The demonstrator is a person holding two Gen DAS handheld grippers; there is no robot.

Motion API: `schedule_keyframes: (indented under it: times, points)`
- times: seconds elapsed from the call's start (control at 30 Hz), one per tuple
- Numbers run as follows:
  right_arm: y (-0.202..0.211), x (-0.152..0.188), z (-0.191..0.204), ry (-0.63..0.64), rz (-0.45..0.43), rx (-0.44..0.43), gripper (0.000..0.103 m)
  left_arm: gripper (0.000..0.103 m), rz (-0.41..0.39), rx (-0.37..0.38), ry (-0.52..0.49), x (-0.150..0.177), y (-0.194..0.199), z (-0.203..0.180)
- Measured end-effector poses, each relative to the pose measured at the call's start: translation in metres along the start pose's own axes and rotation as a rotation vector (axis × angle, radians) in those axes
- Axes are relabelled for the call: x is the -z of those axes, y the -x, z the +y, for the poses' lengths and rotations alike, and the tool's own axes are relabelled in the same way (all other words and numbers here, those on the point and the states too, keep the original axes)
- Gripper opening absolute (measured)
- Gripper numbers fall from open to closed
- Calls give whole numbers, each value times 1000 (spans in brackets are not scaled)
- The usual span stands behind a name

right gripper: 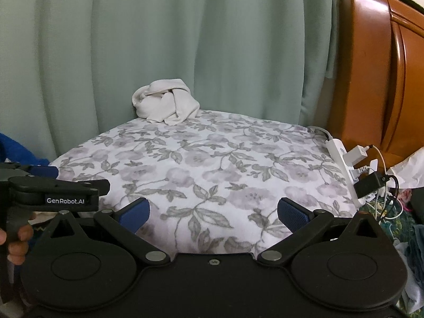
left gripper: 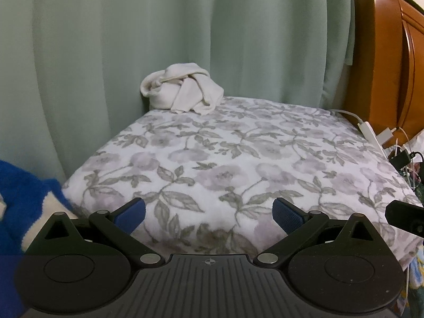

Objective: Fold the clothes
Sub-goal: 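Move both open grippers toward the bundled white knit garment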

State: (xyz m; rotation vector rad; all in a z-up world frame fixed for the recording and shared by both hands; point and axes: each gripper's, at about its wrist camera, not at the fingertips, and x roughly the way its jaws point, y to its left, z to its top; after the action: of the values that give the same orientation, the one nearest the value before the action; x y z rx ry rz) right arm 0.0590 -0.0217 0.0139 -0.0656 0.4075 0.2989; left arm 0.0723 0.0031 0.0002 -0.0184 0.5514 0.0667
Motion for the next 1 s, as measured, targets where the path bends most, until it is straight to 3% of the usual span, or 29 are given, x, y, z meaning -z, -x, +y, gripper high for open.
schedule_keyframes:
  times: [1.0]
  points:
    - [-86,-28,-18,-9,47,29,102,103,28,-31,39,-37,-76,7]
